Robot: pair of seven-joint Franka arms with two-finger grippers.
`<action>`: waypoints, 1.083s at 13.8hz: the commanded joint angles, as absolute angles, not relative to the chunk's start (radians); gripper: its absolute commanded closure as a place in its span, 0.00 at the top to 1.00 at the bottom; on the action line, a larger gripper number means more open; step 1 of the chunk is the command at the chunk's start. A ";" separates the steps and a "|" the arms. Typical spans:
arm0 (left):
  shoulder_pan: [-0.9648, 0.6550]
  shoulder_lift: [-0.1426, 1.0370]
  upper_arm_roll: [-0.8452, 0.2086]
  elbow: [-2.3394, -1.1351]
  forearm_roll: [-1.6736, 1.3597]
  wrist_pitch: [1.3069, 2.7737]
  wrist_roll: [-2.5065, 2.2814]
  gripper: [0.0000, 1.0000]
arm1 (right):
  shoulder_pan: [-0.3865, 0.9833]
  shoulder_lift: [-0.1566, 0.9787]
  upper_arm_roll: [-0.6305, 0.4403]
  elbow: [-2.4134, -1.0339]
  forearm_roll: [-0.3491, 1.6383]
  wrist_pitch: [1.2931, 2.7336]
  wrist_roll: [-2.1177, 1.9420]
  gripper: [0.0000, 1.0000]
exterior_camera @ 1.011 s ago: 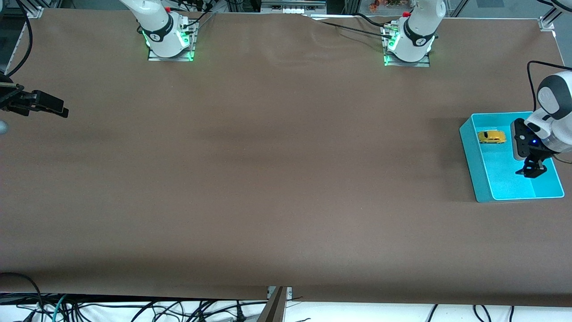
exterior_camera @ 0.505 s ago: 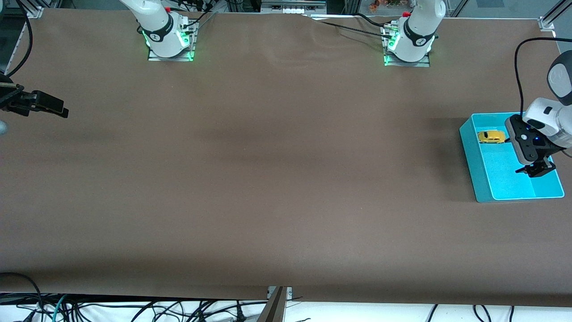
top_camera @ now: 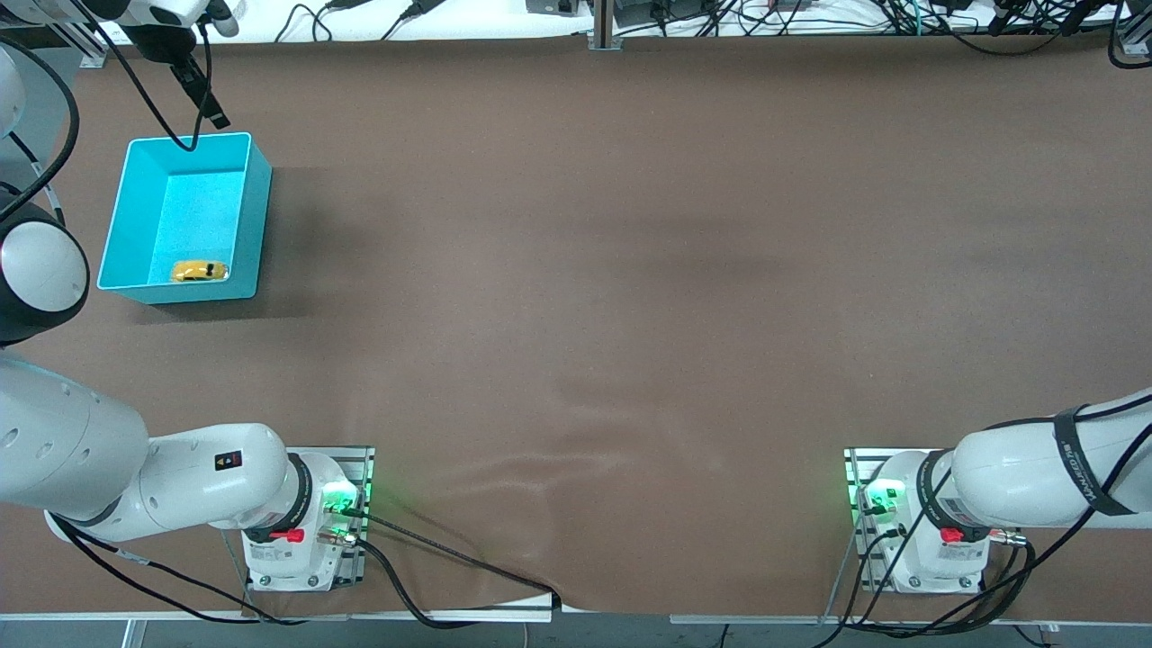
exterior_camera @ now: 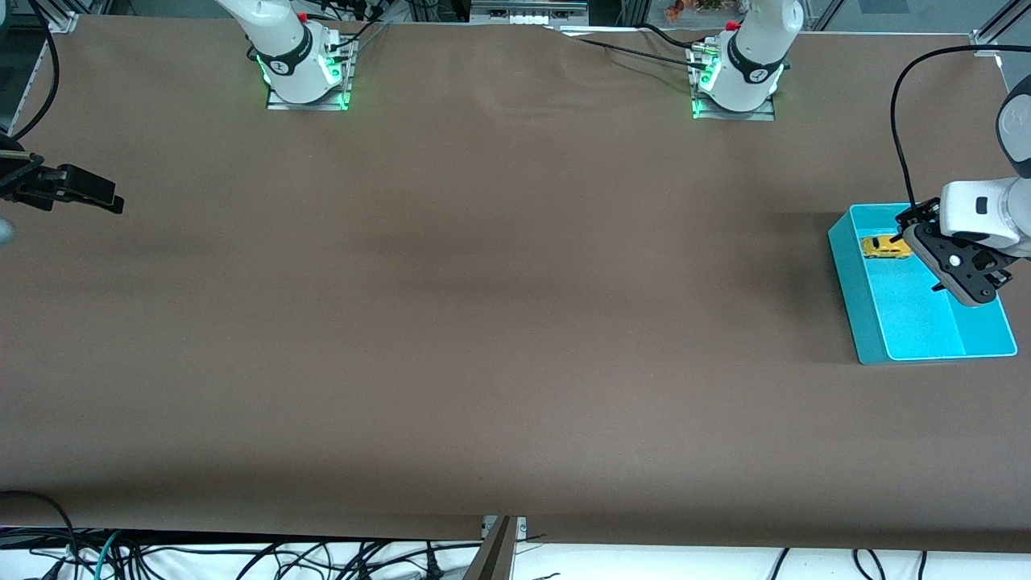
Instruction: Wind and store yellow beetle car
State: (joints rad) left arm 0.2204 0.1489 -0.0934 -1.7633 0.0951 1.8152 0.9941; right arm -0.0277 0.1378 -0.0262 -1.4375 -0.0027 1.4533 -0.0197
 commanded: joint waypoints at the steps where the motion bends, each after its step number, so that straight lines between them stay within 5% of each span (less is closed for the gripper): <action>1: 0.196 0.130 -0.091 -1.715 0.072 1.708 0.799 1.00 | -0.026 0.144 -0.028 -1.425 -0.008 1.454 -0.029 1.00; 10: 0.135 0.137 -0.144 -1.511 0.042 1.350 0.154 1.00 | -0.026 0.144 -0.028 -1.425 -0.008 1.454 -0.031 1.00; 15: 0.036 0.146 -0.144 -1.427 0.029 1.301 -0.164 1.00 | -0.026 0.144 -0.028 -1.425 -0.006 1.456 -0.031 1.00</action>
